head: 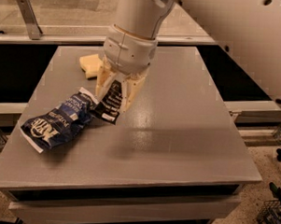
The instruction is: Move rxbar chocolate near blue chip bag
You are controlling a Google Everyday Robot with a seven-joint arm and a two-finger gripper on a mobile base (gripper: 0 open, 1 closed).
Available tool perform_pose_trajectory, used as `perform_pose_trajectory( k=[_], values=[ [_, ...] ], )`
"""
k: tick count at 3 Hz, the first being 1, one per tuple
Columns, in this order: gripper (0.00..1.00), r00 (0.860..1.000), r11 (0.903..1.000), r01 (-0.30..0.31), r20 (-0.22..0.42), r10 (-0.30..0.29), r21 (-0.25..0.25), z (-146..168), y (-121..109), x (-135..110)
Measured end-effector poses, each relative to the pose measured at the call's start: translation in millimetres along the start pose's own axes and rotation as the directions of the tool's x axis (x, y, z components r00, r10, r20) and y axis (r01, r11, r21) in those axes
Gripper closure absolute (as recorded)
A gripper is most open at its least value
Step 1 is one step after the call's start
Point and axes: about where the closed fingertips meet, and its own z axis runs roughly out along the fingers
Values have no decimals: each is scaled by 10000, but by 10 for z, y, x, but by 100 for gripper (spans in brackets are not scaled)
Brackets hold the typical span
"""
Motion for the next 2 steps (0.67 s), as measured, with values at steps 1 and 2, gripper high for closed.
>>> perform_pose_trajectory(
  k=[1, 2],
  values=[
    [100, 9989, 9990, 323, 353, -312, -298, 150, -36, -123],
    [100, 9961, 9969, 598, 675, -563, -512, 270, -75, -240]
  ],
)
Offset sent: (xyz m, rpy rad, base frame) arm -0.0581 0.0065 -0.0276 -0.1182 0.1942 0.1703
